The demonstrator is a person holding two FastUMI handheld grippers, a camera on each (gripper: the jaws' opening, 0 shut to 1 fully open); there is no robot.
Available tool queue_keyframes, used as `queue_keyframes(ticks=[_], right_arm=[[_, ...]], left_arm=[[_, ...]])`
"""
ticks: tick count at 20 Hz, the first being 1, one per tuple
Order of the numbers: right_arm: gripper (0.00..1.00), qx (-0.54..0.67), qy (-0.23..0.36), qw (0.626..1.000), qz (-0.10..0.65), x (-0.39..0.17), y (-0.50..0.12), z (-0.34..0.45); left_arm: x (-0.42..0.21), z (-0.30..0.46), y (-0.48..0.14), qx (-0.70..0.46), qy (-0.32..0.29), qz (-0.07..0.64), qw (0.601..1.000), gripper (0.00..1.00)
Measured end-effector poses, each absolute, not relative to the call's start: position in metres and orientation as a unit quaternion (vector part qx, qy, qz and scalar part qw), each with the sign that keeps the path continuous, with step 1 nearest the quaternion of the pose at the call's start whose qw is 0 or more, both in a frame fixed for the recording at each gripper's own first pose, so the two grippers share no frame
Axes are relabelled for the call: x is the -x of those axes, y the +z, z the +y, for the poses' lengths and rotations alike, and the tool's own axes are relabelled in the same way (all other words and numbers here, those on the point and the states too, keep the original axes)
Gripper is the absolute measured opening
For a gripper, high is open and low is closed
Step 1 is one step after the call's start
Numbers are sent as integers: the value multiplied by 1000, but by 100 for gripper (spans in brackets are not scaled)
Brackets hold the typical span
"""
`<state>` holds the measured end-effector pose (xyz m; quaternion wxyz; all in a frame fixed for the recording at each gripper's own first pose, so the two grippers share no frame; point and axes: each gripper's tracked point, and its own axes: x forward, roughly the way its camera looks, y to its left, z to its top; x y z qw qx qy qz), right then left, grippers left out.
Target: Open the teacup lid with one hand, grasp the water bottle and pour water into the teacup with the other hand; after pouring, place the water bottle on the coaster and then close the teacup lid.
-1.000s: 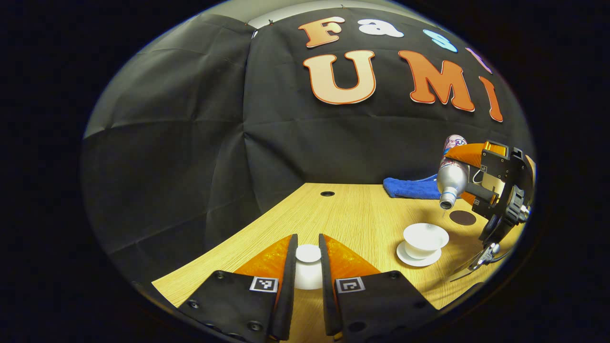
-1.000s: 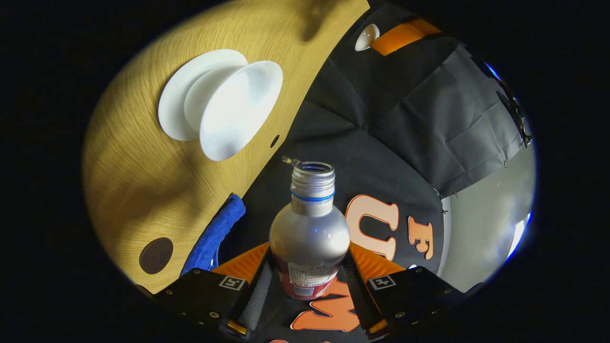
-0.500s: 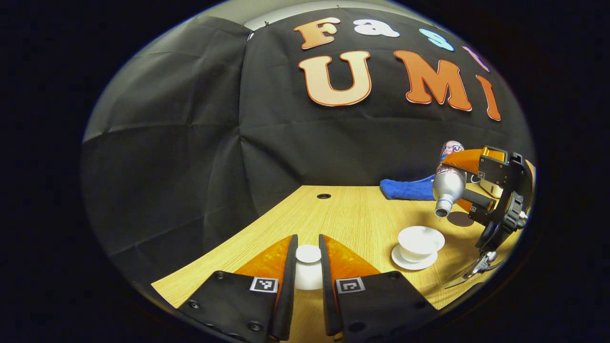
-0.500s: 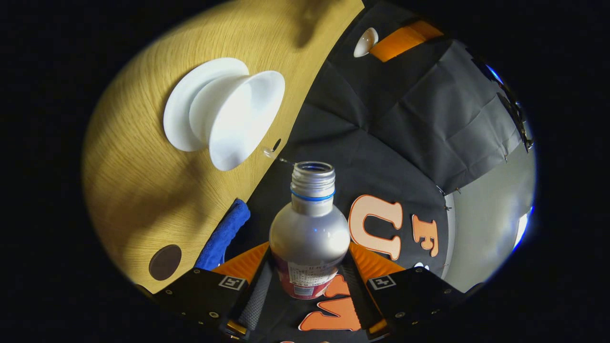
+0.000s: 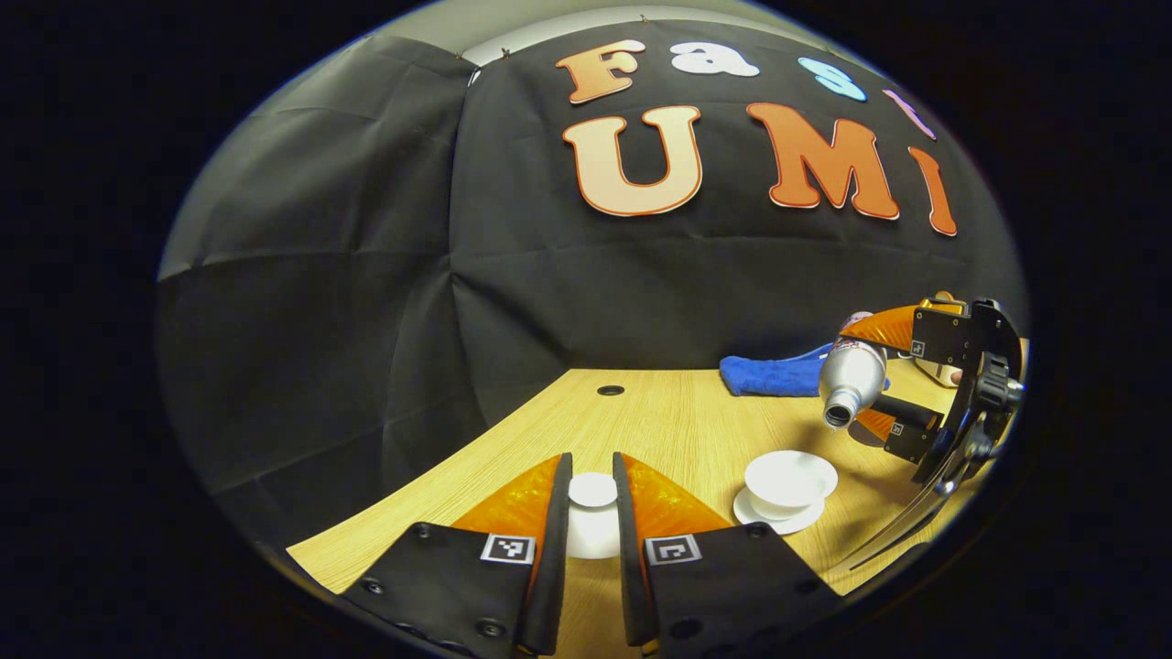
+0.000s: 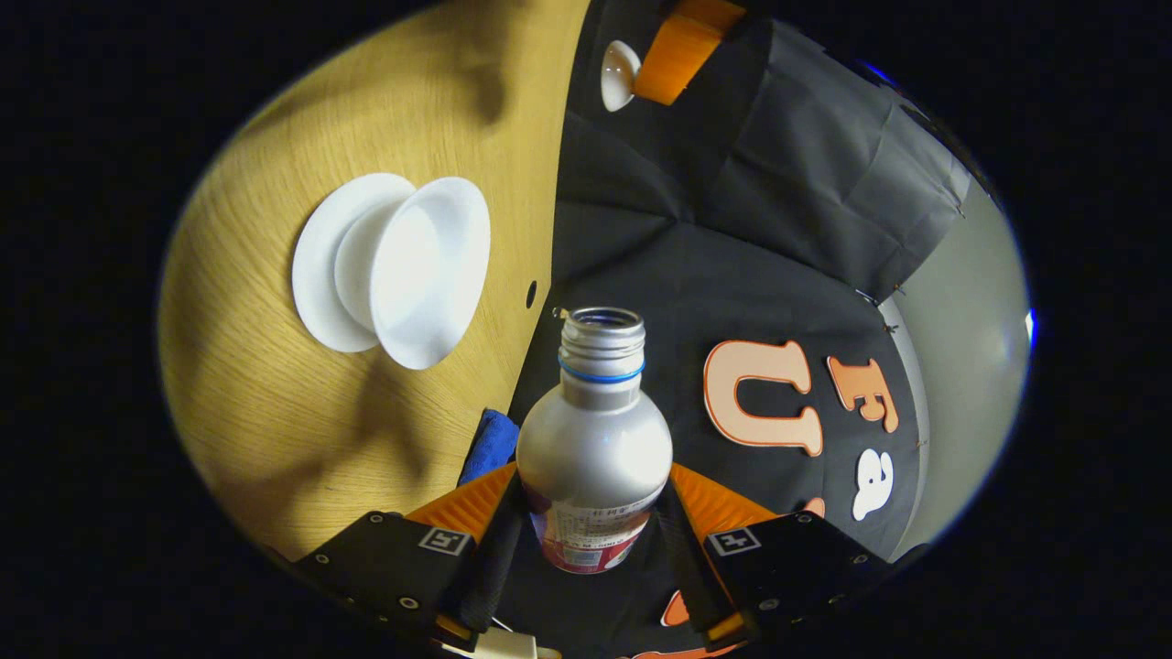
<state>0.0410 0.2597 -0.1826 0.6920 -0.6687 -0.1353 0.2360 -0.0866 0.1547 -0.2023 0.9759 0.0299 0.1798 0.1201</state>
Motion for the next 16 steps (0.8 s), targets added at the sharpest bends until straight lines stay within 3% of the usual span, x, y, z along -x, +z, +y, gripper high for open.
queue_keyframes(ticks=[6, 11, 12, 16], right_arm=[[79, 573, 274, 769, -69, -41, -189, 256], [79, 506, 291, 811, -30, -39, -183, 254], [79, 493, 293, 819, -21, -40, -182, 253], [79, 435, 301, 849, 6, -44, -172, 251]], left_arm=[[74, 138, -194, -32, 107, 172, 979, 30], [65, 126, -188, -31, 97, 164, 981, 30], [62, 123, -186, -30, 93, 161, 982, 27], [55, 112, -181, -27, 83, 156, 984, 30]])
